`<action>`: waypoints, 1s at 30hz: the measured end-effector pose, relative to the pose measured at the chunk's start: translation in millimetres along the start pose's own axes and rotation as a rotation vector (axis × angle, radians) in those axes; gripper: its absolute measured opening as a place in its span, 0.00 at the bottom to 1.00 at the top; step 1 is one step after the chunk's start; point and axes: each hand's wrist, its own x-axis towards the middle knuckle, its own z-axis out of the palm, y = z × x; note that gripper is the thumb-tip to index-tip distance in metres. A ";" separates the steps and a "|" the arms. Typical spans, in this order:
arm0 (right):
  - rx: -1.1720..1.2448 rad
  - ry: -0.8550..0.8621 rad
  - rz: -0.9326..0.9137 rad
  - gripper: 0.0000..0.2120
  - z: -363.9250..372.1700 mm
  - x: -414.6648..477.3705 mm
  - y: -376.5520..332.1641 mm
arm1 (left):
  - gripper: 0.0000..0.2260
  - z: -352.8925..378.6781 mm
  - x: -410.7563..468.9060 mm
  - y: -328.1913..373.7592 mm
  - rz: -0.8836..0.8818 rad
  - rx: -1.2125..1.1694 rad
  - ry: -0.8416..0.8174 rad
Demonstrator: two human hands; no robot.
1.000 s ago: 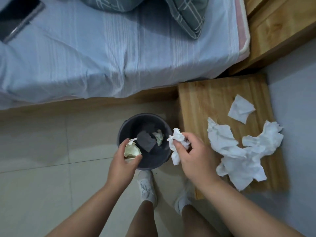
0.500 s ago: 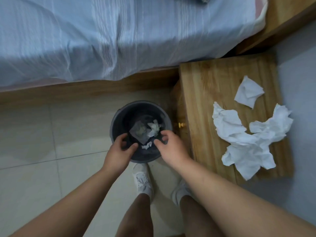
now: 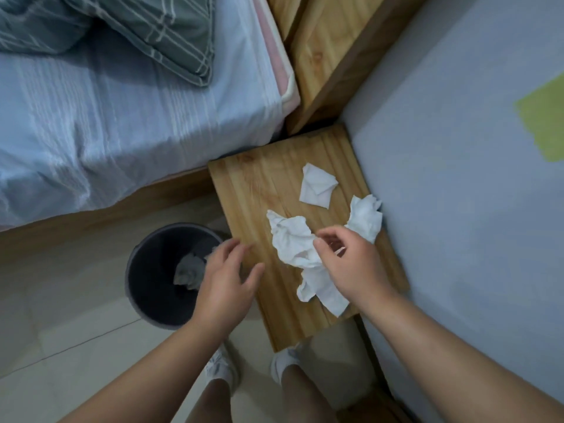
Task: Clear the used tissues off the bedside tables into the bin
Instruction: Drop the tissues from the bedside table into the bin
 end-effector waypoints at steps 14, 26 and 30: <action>-0.487 -0.086 -0.278 0.36 -5.9 137.8 15.4 | 0.32 38.4 72.0 66.9 0.304 0.657 -0.221; -0.488 -0.065 -0.320 0.07 15.4 137.7 19.4 | 0.12 28.1 70.3 39.2 0.142 0.219 -0.146; -0.332 0.006 -0.300 0.08 8.1 100.0 -3.4 | 0.13 0.6 44.2 30.1 0.091 0.058 -0.066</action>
